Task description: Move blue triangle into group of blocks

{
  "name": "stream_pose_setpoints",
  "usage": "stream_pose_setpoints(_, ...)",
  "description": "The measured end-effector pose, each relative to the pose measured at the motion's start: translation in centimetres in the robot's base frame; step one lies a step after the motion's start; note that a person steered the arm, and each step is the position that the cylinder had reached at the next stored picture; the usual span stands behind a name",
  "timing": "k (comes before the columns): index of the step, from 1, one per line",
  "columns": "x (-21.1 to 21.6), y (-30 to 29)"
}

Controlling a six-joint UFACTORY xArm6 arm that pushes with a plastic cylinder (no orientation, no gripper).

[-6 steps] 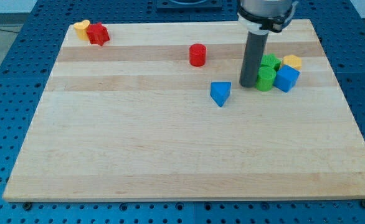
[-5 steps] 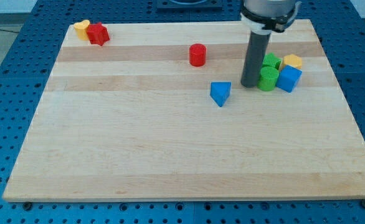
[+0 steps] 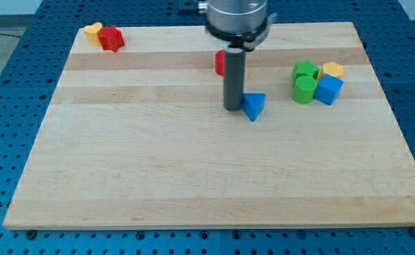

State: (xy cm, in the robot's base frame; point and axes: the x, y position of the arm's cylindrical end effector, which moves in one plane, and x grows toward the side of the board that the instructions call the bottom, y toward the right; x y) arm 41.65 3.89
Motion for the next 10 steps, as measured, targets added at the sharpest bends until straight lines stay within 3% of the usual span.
stream_pose_setpoints(5, 0.8, 7.8)
stream_pose_setpoints(10, 2.9, 11.3)
